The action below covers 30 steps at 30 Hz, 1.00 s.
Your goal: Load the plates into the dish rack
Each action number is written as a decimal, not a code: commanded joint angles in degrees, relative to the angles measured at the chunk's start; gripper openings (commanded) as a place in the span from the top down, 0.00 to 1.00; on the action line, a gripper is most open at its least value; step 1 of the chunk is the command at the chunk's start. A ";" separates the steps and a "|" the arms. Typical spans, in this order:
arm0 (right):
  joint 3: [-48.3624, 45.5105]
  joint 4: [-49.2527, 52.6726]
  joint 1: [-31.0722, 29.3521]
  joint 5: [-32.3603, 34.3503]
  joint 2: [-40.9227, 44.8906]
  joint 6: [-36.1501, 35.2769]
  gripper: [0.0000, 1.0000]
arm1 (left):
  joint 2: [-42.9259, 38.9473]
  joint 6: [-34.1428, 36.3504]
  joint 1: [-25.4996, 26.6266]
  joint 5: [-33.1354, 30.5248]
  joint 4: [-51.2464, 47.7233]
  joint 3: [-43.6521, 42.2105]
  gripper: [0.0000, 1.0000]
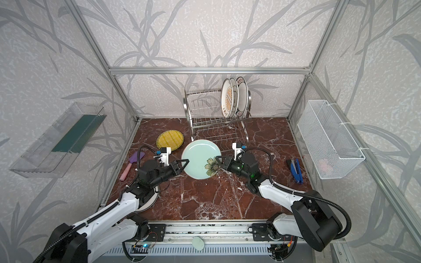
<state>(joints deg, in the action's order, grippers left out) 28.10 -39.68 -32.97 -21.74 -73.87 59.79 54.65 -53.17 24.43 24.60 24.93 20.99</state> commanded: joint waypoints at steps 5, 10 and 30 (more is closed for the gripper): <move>1.84 -10.97 -3.71 -2.10 -2.27 0.70 0.76 | -2.05 0.31 0.95 1.39 4.72 -0.24 1.00; 2.36 -13.58 -4.29 -2.34 -4.52 1.65 0.76 | -1.92 0.18 1.15 1.55 5.30 -0.42 1.00; 4.60 -15.71 -6.24 -1.99 -7.10 1.91 0.82 | -1.13 1.45 1.38 0.63 2.62 -0.11 1.00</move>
<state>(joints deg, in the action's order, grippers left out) 29.30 -47.97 -37.10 -20.27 -81.69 61.47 53.69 -53.41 24.62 22.39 24.71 20.40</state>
